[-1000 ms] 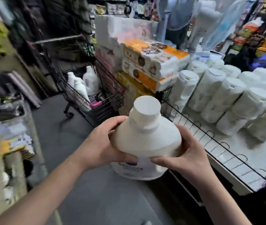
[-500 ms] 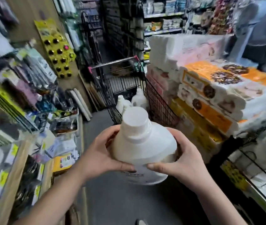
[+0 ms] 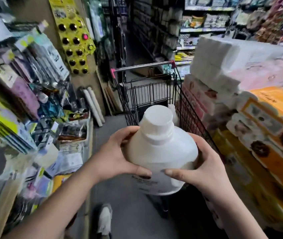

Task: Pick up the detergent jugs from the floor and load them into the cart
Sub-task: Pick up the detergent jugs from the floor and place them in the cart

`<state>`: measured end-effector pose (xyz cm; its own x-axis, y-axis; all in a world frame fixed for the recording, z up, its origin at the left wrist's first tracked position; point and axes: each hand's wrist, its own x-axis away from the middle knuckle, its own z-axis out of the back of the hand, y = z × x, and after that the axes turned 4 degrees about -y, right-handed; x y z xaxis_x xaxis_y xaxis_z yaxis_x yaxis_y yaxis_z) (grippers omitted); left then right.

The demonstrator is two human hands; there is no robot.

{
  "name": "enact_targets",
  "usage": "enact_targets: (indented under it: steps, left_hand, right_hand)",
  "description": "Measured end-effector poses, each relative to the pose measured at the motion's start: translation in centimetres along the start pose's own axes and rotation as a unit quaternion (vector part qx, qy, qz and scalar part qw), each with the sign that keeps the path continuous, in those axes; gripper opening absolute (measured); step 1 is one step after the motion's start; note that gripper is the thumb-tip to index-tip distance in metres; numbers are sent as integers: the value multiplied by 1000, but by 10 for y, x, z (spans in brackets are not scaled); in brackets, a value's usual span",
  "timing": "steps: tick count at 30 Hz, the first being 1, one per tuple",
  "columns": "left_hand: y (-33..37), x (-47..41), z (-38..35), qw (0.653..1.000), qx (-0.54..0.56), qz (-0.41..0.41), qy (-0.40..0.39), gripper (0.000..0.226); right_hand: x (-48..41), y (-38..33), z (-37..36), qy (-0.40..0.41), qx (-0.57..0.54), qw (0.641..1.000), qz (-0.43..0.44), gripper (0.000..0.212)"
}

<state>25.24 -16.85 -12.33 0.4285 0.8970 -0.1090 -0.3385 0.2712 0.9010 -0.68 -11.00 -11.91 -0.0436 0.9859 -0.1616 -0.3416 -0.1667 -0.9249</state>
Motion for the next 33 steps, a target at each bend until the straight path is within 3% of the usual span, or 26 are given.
enact_targets:
  steps: [6,15,33]
  left_hand:
    - [-68,-89,72,996,-31,-64,-54,107]
    - [-88,-236,145,972,-9,-169,-163,98]
    - [-102,-437,65,938,-21,-130,-321,96]
  right_hand:
    - [-81,6,-56,61,30,997,-19,93]
    - [-181,-9,-92,186,39,981,-34,90]
    - [-285,96,-12,282,2,955,-92,86]
